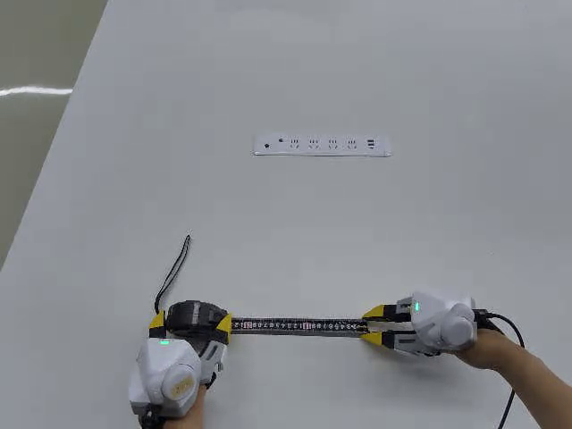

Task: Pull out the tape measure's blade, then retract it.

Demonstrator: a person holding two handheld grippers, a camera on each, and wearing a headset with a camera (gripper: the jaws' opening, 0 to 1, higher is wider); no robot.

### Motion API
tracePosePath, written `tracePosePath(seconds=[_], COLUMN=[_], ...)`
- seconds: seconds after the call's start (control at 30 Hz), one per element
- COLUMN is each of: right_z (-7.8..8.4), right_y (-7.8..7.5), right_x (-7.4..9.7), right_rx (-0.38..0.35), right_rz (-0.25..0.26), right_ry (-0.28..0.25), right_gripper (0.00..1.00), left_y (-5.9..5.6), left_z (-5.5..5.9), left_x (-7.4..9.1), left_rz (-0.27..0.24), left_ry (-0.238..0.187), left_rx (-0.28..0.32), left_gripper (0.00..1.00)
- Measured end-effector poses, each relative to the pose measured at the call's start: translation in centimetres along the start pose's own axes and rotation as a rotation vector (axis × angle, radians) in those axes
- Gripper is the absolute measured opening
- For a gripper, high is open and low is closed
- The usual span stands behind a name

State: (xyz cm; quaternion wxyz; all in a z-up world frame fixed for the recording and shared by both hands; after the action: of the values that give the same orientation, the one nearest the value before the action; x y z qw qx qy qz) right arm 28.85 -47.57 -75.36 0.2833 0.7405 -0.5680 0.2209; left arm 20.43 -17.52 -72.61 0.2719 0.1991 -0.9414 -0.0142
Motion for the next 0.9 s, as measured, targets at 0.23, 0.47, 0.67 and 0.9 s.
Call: tracePosePath(seconds=[0.23,0.47,0.67,0.9], right_z=[-0.02,-0.19,-0.1,-0.02], right_y=[-0.05,0.05,0.05,0.0], right_x=[0.02,0.06,0.06,0.06], right_rx=[-0.002,0.0,0.007,-0.001], right_rz=[0.001,0.0,0.003,0.004], right_ry=[-0.004,-0.002,0.003,0.0], right_gripper=[0.14,0.13,0.13,0.13], left_y=[-0.02,-0.17,-0.22,-0.25], left_z=[-0.09,-0.06,0.05,-0.05], left_x=[0.08,-0.08,-0.26,-0.27], left_rz=[-0.009,-0.025,-0.039,-0.049], left_ry=[-0.003,0.003,0.017,0.044], left_rx=[0.009,0.011,0.019,0.01], left_gripper=[0.63,0.64,0.65,0.63])
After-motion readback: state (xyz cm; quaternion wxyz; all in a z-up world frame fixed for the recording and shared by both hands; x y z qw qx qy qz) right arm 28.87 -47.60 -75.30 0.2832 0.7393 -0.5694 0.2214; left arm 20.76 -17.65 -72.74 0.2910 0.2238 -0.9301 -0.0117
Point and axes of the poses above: the centre of the closed fingertips' face, and the gripper's own axes: x roughly backward along the fingers, y roughly to its left, z roughly out of its underside, the point moved 5 cm from there along x, roughly backward along the fingers, and after that the axes turned 13 degrees about -z, right-handed, at the moved point
